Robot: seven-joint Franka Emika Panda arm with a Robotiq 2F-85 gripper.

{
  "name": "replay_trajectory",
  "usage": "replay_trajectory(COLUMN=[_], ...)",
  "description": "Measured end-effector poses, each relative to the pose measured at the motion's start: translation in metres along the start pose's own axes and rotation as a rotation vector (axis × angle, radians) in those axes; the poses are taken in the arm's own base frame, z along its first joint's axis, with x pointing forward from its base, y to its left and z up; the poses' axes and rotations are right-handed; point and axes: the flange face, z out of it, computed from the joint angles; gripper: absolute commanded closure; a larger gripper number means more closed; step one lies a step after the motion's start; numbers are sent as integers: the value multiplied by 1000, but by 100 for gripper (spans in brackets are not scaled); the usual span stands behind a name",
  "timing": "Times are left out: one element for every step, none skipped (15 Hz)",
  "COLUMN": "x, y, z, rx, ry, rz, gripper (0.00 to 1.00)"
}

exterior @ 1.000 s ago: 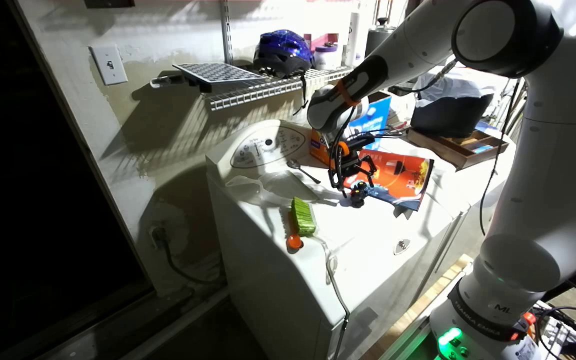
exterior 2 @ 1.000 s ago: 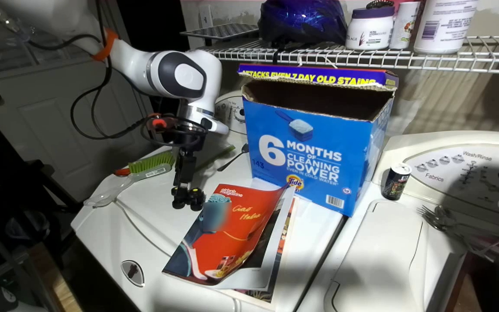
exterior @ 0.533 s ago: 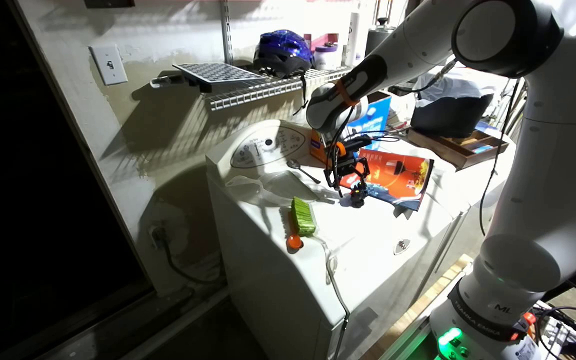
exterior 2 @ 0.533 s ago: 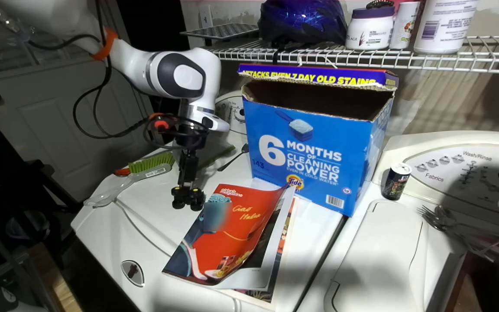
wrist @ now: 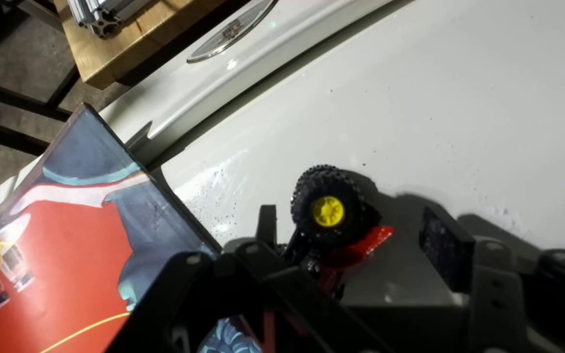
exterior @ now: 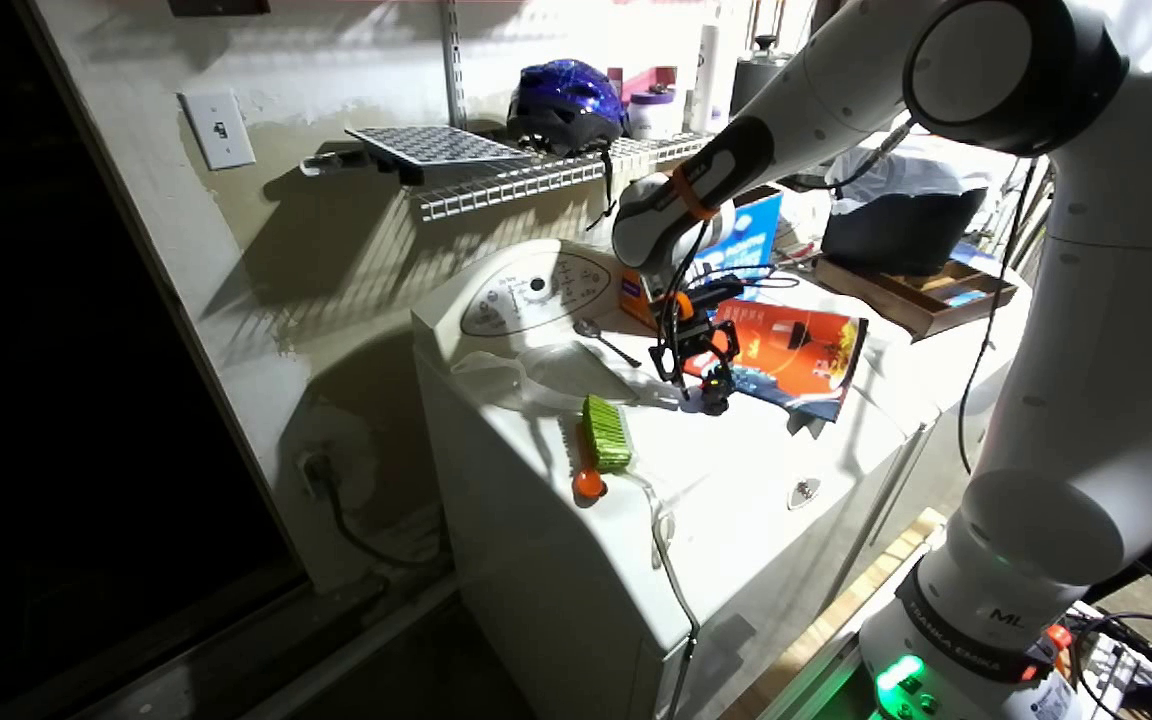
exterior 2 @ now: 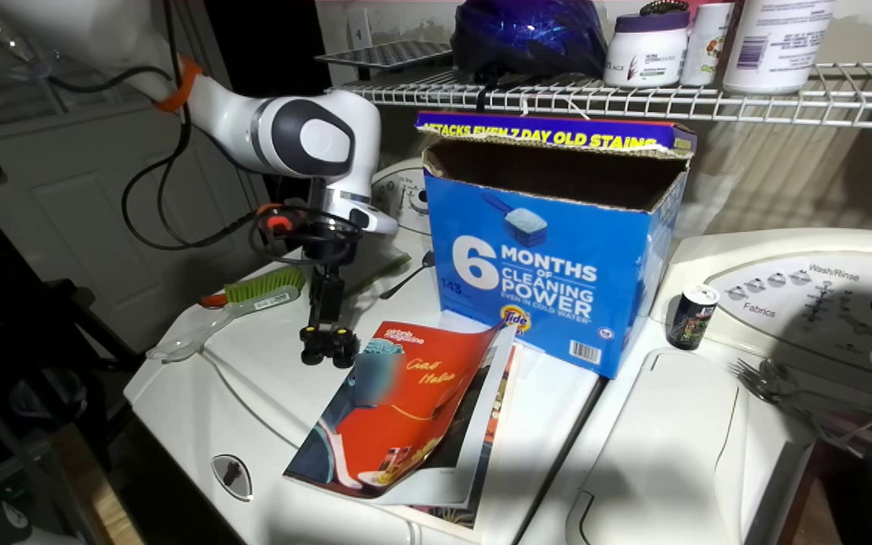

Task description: Place the toy car upright.

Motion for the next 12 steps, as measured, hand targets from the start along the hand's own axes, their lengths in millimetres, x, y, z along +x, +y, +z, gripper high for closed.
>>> replay_trajectory(x=[0,0,-1,-1,-1,-2,-3,-6,-9,-14,-20,-26], y=[0,-1,-1,-2,-2,-2,-1,0,0,1,2,2], z=[1,1,1,0,-1,-4,-9,-15,-23,-31,-37,-44], rx=[-7,-13,-15,-15,-13,-9,-2,8,23,43,68,101], ry=[2,5,7,9,13,22,33,50,72,96,118,139], rz=[-3,-6,-8,-9,-11,-13,-16,-23,-34,-49,-64,-79], gripper=[61,68,76,79,80,80,80,80,80,80,80,80])
